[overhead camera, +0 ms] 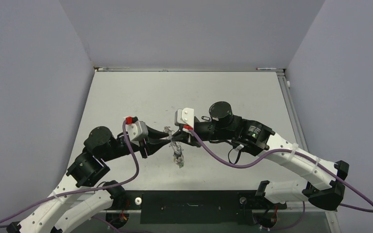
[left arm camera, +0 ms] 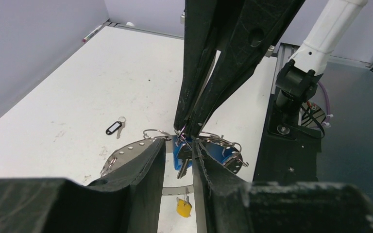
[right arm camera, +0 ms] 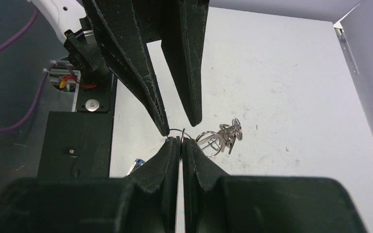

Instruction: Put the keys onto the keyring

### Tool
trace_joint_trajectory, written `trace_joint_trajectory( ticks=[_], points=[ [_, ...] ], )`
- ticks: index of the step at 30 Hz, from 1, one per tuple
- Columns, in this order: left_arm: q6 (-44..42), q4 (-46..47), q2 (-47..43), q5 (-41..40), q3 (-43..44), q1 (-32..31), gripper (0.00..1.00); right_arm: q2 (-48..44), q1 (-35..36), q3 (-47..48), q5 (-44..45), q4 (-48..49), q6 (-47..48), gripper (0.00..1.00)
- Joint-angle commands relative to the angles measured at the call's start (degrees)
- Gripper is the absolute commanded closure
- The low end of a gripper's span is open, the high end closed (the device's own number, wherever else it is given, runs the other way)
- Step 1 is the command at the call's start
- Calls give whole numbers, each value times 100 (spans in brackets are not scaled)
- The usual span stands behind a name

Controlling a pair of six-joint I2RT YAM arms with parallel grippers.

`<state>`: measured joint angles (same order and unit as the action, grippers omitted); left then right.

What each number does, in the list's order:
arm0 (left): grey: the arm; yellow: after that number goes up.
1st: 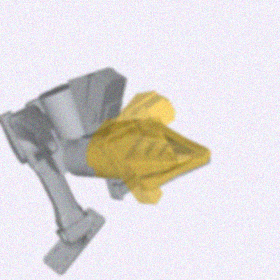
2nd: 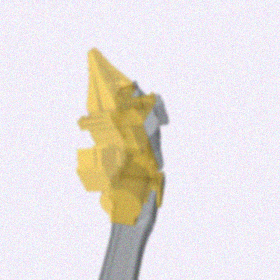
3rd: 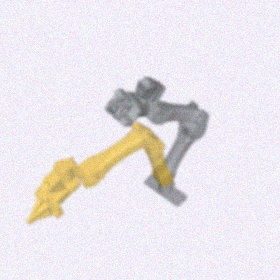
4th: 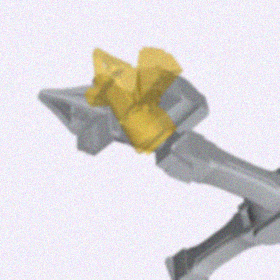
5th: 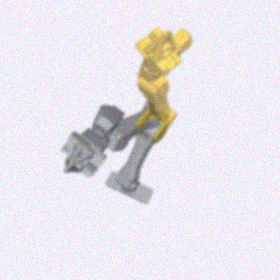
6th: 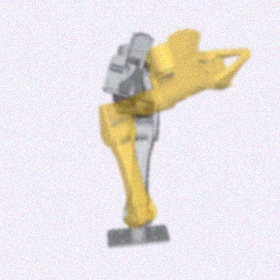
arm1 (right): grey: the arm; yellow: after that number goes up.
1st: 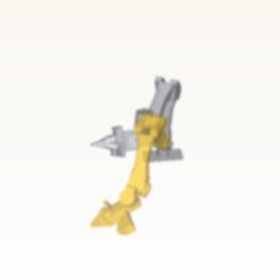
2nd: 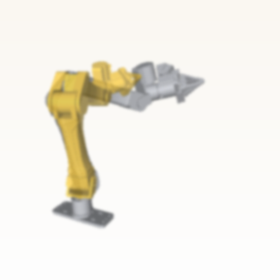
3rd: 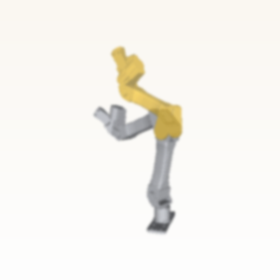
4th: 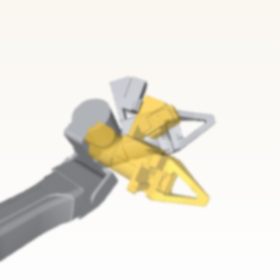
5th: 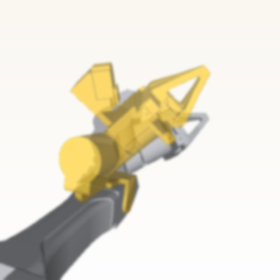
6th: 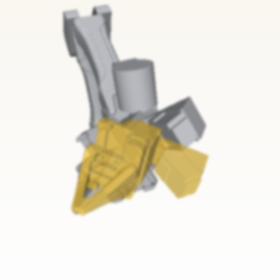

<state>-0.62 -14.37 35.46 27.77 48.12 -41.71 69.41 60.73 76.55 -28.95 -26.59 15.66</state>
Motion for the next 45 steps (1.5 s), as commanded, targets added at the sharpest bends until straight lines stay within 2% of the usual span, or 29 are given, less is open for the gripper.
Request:
trace_joint_trajectory(
  ticks=[1,7,23,27,30,31,45],
  points=[
    [24,-40,-28,-570,100,-12,77,-279,13,29,163,471,-42,95],
    [305,94,-129,-629,100,-12,72,-296,18,-80,675,708,-158,95],
    [720,745,232,-392,-101,-20,72,-265,18,-107,757,853,-212,95],
    [713,764,293,-461,-126,-17,79,-270,17,-127,718,857,-221,95],
    [684,778,311,-562,-149,-21,98,-291,17,-144,678,859,-216,95],
    [629,778,304,-580,-160,-21,100,-302,16,-146,664,857,-221,95],
    [-446,75,87,-320,-225,-21,100,-658,-41,-311,1099,1292,-397,95]
  ],
)
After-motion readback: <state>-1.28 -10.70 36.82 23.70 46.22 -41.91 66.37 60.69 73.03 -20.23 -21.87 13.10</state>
